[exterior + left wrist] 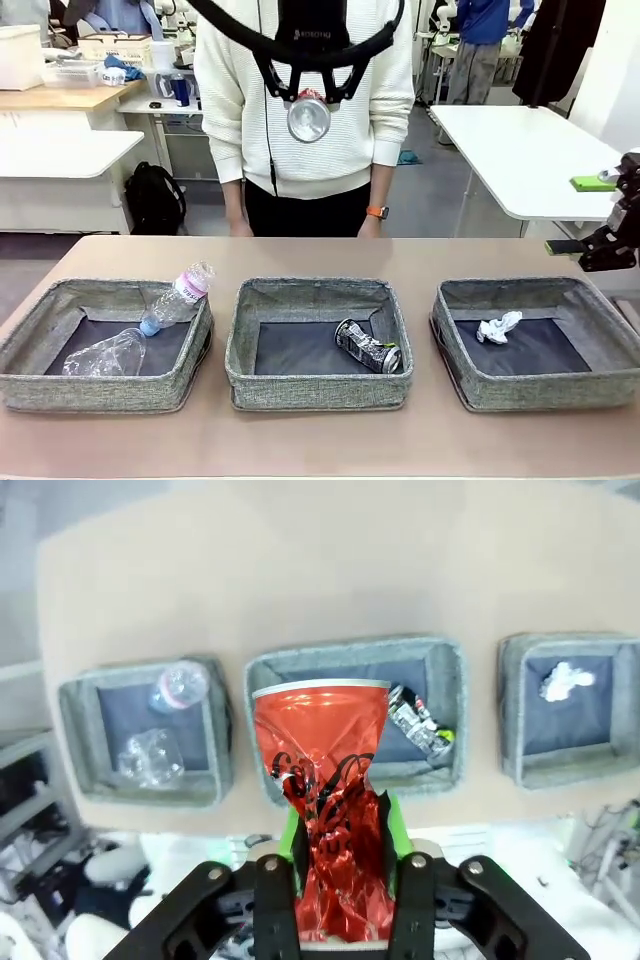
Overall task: Sort the waste into the appropriate baskets.
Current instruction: Pick up the waste item pointed out by the person.
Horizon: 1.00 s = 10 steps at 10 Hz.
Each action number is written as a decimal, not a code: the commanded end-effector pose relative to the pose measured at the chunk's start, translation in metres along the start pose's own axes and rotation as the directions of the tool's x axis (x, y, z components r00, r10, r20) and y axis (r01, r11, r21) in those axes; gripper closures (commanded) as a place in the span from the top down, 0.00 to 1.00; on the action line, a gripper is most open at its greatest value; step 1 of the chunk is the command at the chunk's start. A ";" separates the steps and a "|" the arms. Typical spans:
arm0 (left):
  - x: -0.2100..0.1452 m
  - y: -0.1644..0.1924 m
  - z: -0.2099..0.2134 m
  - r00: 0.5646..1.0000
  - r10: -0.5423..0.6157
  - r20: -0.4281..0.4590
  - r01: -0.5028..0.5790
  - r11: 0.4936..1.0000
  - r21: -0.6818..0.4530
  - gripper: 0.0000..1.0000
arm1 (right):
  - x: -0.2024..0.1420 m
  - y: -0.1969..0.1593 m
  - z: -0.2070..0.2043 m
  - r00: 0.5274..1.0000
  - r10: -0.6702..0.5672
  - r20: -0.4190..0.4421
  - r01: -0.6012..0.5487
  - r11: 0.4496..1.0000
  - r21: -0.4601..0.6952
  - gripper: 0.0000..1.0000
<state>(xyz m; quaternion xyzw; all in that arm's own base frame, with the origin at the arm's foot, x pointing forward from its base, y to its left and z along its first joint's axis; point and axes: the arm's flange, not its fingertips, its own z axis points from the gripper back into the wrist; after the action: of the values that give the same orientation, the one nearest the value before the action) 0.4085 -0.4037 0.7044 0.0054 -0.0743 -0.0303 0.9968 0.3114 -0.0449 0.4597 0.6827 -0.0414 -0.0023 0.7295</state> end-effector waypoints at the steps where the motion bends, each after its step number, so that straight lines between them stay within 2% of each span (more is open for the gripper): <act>1: 0.007 -0.008 0.024 0.998 0.062 -0.010 -0.062 0.998 0.017 0.35 | 0.000 0.006 0.000 1.000 -0.018 0.001 0.018 1.000 0.011 1.00; 4: 0.009 0.002 0.022 0.998 0.055 -0.024 -0.056 0.998 -0.030 0.35 | 0.000 0.006 0.000 1.000 -0.018 0.001 0.018 1.000 0.011 1.00; 6: 0.012 0.008 0.027 0.995 0.103 -0.007 -0.104 0.990 -0.099 0.35 | 0.000 0.006 0.000 1.000 -0.018 0.001 0.018 1.000 0.011 1.00; 8: 0.012 0.001 0.025 0.995 0.100 -0.002 -0.100 0.985 -0.144 0.35 | 0.000 0.006 0.000 1.000 -0.018 0.001 0.018 1.000 0.011 1.00; 10: 0.015 -0.004 0.018 0.997 0.080 -0.009 -0.081 0.989 -0.126 0.35 | 0.000 0.006 0.000 1.000 -0.018 0.001 0.018 1.000 0.011 1.00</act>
<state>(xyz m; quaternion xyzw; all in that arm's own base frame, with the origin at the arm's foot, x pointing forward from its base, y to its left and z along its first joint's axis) 0.4197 -0.4062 0.7286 -0.0593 -0.0766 0.0047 0.9953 0.3114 -0.0449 0.4597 0.6827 -0.0415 -0.0024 0.7295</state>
